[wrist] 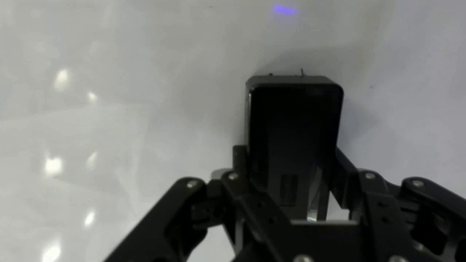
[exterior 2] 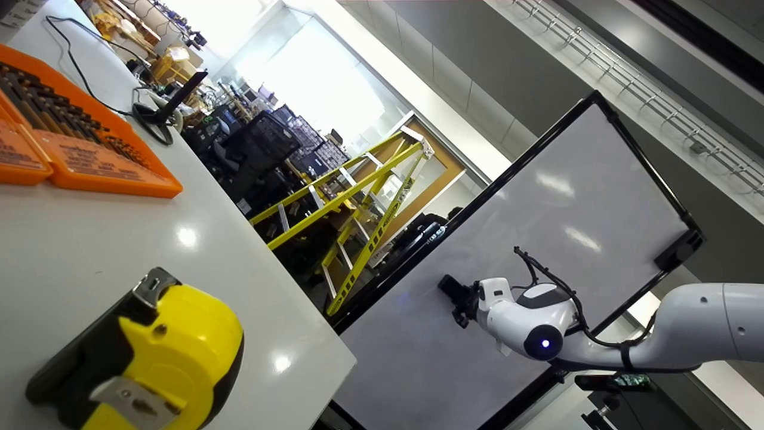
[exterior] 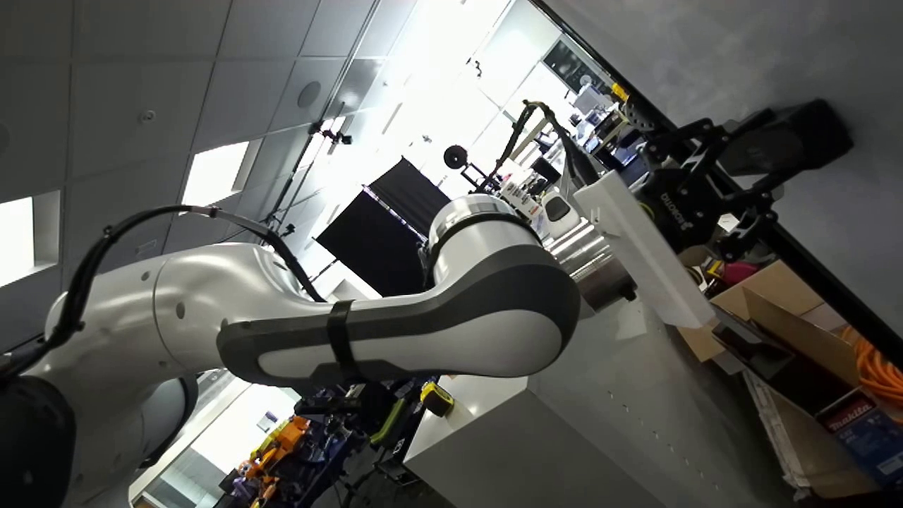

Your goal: Pick up the duster from the table, rub the white board and put the duster back to the table

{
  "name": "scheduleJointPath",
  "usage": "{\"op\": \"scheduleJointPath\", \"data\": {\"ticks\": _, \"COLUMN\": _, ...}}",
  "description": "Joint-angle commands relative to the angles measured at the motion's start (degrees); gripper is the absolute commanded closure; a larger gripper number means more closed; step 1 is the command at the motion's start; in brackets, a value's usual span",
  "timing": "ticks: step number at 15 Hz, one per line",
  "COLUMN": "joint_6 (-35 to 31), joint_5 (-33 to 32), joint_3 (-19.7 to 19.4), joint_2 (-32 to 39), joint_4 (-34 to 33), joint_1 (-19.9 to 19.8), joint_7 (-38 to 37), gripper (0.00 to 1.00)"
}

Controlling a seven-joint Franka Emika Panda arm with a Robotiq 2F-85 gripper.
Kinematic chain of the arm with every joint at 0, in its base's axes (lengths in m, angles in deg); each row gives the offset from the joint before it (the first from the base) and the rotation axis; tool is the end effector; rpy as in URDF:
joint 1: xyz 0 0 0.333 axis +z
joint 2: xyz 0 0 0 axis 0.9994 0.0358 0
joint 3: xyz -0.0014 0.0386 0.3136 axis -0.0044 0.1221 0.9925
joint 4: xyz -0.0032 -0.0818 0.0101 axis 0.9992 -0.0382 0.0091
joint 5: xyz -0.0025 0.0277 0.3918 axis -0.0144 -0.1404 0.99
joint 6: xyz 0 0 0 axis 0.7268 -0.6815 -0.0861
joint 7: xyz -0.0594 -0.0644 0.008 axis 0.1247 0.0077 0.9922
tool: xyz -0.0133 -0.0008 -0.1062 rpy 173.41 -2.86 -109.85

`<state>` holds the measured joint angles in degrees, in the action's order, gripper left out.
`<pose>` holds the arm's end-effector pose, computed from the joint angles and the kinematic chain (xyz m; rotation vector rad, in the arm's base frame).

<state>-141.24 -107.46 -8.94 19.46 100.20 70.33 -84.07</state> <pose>0.5201 -0.2878 0.3537 1.6381 0.7877 0.4754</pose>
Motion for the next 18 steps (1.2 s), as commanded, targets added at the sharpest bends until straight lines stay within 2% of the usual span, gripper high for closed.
{"op": "scheduleJointPath", "data": {"ticks": 1, "joint_6": 1.0, "joint_5": 0.2, "joint_3": -1.0, "joint_2": -1.0, "joint_4": -1.0, "joint_1": -1.0, "joint_7": -0.3, "gripper": 0.7}}
{"op": "scheduleJointPath", "data": {"ticks": 10, "joint_6": 3.8, "joint_5": -0.9, "joint_3": -1.8, "joint_2": -10.6, "joint_4": 1.4, "joint_1": -1.5, "joint_7": -1.7, "gripper": 0.7}}
{"op": "scheduleJointPath", "data": {"ticks": 18, "joint_6": 4.0, "joint_5": 1.2, "joint_3": -1.7, "joint_2": -6.0, "joint_4": -0.2, "joint_1": -0.9, "joint_7": 0.5, "gripper": 0.7}}
